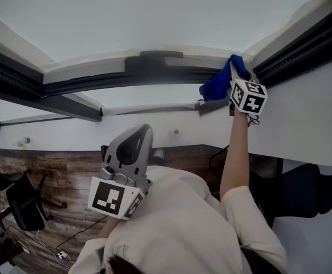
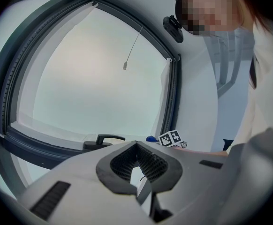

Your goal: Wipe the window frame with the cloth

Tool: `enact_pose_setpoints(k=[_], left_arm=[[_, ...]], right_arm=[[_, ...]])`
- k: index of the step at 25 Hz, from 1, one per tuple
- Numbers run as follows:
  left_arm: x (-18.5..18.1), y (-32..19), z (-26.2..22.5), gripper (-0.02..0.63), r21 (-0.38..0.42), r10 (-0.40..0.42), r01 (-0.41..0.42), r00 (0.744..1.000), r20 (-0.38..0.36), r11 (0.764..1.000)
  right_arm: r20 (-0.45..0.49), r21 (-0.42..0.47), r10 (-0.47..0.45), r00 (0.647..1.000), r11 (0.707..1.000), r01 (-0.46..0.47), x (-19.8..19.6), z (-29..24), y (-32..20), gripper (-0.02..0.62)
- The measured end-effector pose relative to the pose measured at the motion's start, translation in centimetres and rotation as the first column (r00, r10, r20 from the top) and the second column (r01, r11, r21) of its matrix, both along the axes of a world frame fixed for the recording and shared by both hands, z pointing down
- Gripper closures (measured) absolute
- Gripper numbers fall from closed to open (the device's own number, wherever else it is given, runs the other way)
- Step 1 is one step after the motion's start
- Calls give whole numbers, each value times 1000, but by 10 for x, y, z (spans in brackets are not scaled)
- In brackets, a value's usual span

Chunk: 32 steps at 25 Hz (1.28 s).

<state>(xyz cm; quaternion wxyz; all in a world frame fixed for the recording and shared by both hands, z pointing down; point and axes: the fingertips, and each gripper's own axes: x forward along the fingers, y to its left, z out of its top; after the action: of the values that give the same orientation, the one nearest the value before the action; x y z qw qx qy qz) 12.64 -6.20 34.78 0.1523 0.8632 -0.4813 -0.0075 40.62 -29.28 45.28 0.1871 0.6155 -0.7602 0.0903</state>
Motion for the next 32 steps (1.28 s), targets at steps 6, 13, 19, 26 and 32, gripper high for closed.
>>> enact_pose_setpoints(k=[6, 13, 19, 26, 32], left_arm=[[0, -1, 1, 597, -4, -5, 5, 1000, 5, 1000], [-5, 1, 0, 597, 1, -10, 10, 1000, 6, 1000], [-10, 8, 1, 597, 2, -5, 5, 1000, 1, 1000], [-15, 13, -3, 597, 25, 32, -32, 999, -5, 999], [-33, 15, -9, 597, 34, 40, -40, 999, -7, 999]], right_arm=[[-78, 24, 65, 995, 998, -63, 27, 0, -1, 540], [-137, 46, 98, 986, 995, -92, 32, 0, -1, 539], [205, 48, 144, 968, 987, -156, 35, -9, 8, 538], [294, 158, -55, 954, 987, 9, -76, -33, 55, 540], [175, 194, -309, 935, 942, 275, -220, -29, 73, 538]])
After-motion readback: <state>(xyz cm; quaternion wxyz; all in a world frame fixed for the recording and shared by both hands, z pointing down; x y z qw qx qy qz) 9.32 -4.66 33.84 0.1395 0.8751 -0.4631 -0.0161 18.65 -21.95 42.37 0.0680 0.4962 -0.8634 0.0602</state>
